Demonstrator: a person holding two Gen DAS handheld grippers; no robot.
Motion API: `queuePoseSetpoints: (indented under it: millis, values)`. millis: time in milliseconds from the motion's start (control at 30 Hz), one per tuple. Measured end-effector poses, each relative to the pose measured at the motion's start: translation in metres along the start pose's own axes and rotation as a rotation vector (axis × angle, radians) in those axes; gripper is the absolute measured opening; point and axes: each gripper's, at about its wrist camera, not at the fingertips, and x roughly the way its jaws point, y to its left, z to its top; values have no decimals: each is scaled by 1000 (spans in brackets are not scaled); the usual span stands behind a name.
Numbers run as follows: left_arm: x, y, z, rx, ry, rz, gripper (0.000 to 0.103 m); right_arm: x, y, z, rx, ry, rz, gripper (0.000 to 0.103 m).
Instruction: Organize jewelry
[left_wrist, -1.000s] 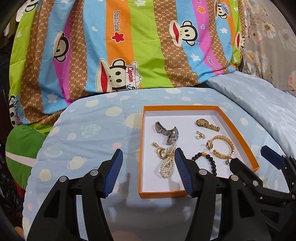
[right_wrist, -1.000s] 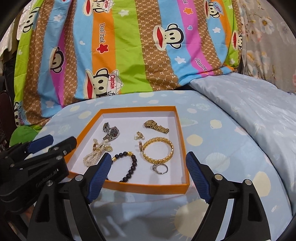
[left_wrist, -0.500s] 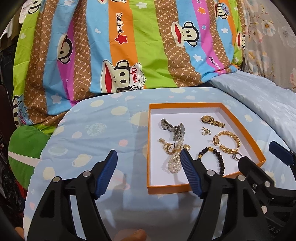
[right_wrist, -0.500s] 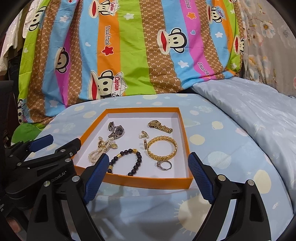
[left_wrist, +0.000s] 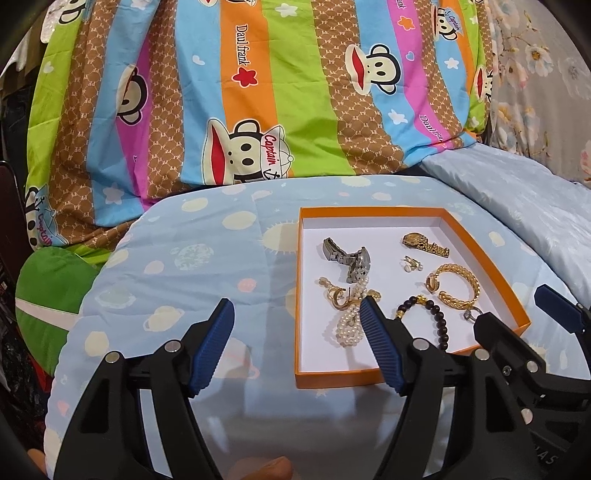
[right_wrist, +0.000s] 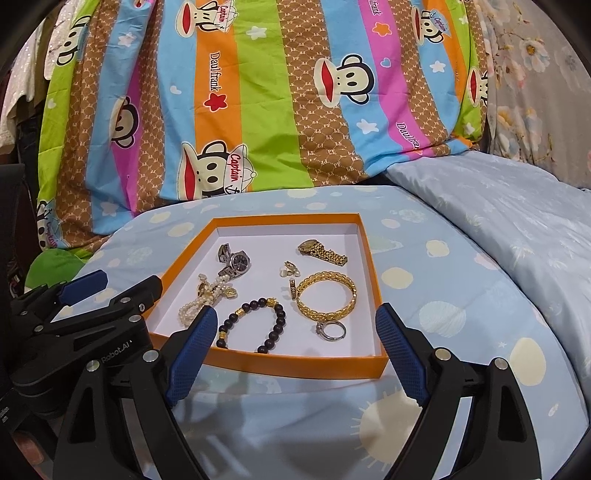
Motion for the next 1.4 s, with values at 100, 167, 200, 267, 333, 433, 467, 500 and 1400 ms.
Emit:
queuePoseSetpoints:
  millis: [100,167,200,267,333,433,467,500,1400]
  values:
    - [0,0,1,-1,-2,5,68,1,0,1,2,1,-5,86]
    - [-1,0,0,0,-4,8,68,1,0,1,2,1,-7,86]
    - [-1,0,0,-1,-3,8,68,1,0,1,2,1,-6,86]
    - [-1,0,0,-1,-5,8,68,1,0,1,2,0,-6,86]
    - [-1,0,0,0,-7,9,68,1,0,1,2,0,-6,86]
    - [-2,0,0,-1,-8,9,68,1,0,1,2,-2,-6,86]
    - [-2,0,0,0,-8,9,68,0,-1,1,2,-4,-6,86]
    - [-2,0,0,1,-9,10,68,0,-1,1,2,-3,-6,86]
    - [-7,2,4,-4,-15,20,68,-2,0,4,-1,-6,-4,86]
